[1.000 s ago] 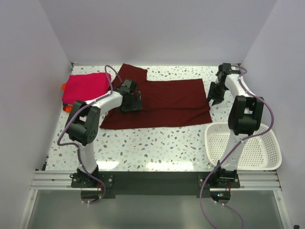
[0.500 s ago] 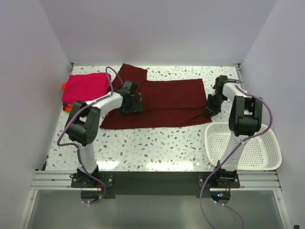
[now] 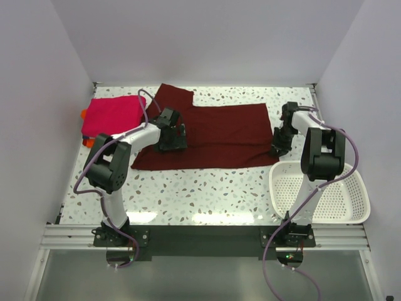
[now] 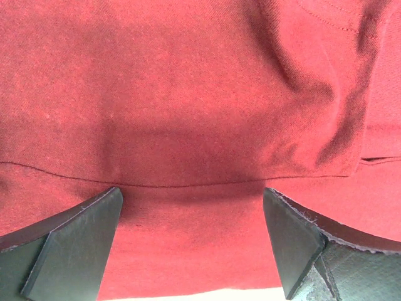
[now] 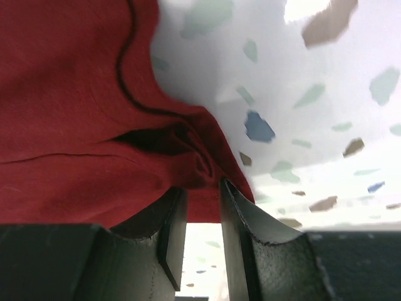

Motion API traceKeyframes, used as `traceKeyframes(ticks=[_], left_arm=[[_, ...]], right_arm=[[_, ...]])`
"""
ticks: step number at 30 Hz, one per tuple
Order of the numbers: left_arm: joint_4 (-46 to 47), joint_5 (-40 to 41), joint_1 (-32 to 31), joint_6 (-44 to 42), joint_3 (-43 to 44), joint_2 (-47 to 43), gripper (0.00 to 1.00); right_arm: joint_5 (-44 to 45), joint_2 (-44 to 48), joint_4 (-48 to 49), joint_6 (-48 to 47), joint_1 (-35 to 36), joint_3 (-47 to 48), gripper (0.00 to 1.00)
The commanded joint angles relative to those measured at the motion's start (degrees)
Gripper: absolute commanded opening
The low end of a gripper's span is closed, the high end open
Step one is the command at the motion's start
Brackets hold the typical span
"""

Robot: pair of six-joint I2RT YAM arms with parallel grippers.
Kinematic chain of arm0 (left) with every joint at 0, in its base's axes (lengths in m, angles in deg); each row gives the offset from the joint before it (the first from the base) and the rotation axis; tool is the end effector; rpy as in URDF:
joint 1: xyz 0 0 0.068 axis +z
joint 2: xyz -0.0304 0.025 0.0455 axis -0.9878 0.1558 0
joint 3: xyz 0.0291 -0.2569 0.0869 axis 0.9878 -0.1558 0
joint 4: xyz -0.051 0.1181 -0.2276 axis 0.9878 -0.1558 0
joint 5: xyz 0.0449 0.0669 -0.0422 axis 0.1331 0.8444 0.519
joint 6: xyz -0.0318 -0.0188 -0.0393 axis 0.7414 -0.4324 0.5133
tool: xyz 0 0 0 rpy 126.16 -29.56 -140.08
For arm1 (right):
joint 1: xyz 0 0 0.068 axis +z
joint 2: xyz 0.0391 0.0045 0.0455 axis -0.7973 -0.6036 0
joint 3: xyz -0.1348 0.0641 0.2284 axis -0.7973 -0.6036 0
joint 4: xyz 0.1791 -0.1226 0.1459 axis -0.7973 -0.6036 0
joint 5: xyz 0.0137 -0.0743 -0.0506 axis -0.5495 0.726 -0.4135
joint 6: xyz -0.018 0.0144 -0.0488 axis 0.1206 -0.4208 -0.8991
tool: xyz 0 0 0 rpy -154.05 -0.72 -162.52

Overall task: Fold and stack the t-shirts
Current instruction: Fold the tshirt

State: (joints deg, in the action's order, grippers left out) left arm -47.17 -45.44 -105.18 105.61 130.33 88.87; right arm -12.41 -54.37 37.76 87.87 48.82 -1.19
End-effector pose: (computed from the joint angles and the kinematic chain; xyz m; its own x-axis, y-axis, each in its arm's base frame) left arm 0.3499 -0.1516 0.1672 -0.8818 -0.2013 -0.4265 -0.1573 0.9781 -0.1364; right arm 0.3771 -0.0247 0.1581 -0.9384 0.3320 -0.0960 0.3244 0.9420 0.0862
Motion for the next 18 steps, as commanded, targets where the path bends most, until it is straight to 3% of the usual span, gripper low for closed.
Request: traceKeyframes(ticks=[1, 9, 18], left_arm=[[0.52, -0.80, -0.20, -0.54, -1.46, -1.92, 1.00], [0.88, -0.98, -0.20, -1.33, -1.99, -2.80, 1.00], [-0.97, -0.63, -1.69, -5.54, 3.37, -4.21, 1.00]], right_arm=[[5.88, 0.17, -5.63, -0.09, -0.16, -3.80, 0.31], [3.42, 5.88, -8.61, 0.71, -0.16, -5.92, 0.33], [-2.55, 7.30, -10.39, -3.42, -0.25, 8.84, 0.38]])
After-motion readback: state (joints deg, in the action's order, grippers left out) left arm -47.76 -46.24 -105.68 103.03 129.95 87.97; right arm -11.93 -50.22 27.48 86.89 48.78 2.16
